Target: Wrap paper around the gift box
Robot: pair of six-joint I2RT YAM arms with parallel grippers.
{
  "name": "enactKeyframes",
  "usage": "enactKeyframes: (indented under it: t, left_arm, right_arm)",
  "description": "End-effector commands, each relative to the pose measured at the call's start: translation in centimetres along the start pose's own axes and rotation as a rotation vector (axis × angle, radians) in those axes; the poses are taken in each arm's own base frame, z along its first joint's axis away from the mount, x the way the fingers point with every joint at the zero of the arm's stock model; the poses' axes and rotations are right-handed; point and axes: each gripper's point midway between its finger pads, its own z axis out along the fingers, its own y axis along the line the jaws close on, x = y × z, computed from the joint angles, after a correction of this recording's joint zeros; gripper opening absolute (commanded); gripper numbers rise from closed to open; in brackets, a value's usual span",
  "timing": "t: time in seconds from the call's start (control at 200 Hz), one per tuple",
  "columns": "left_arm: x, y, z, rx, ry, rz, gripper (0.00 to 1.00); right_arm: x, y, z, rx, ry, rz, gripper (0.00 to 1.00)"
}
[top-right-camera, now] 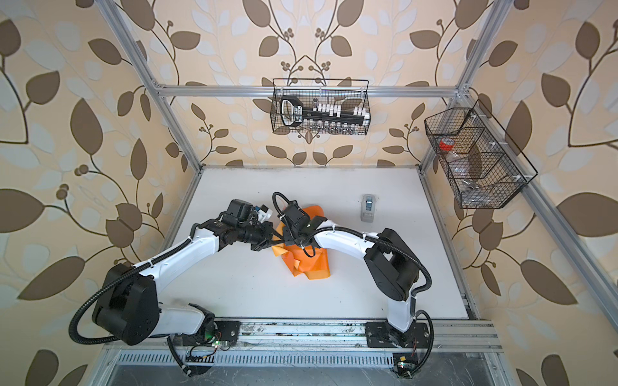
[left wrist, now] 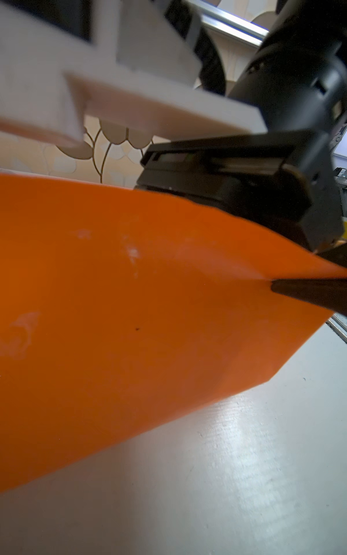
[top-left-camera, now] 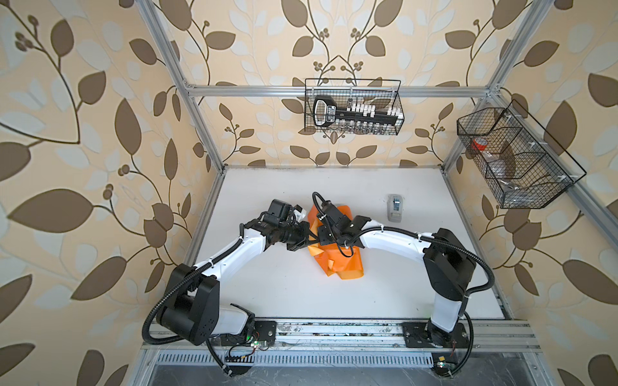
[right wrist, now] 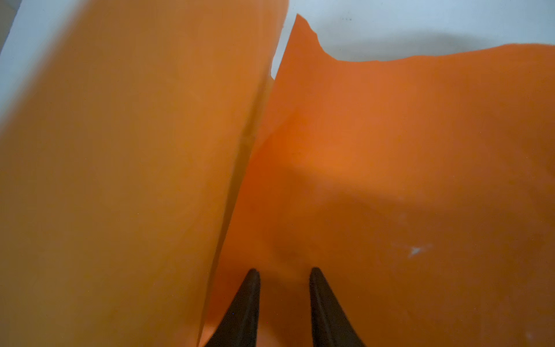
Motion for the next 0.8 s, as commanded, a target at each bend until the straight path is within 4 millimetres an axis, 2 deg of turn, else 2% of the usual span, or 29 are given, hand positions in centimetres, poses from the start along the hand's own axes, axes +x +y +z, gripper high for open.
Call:
enactKeyframes:
  t: [0.0,0.11,0.14,0.345,0.795]
  left_arm:
    - [-0.5,-1.3,0.7,0.001,0.004,0.035,0.00]
    - [-0.3,-2.2,1.4,0.003,0.018,0.062,0.00]
    - [-0.3,-1.7,2.2,-0.010,0.036,0.051,0.00]
    - [-0.7,-2.4,3.6,-0.005,0.045,0.060,0.00]
    - [-1.3,-2.5,7.6,0.014,0.061,0.040,0.00]
  right_arm:
    - [7.6,-1.2,3.0,-0.014,0.251,0.023,0.30]
    - [8.5,-1.7,3.3,-0.039,0.274,0.056,0.30]
    - [8.6,-1.8,3.3,-0.050,0.277,0.065,0.30]
    - [9.2,-2.3,3.4,-0.125,0.289,0.149,0.28]
    - [9.8,-1.7,3.5,-0.342,0.317,0.383,0.26]
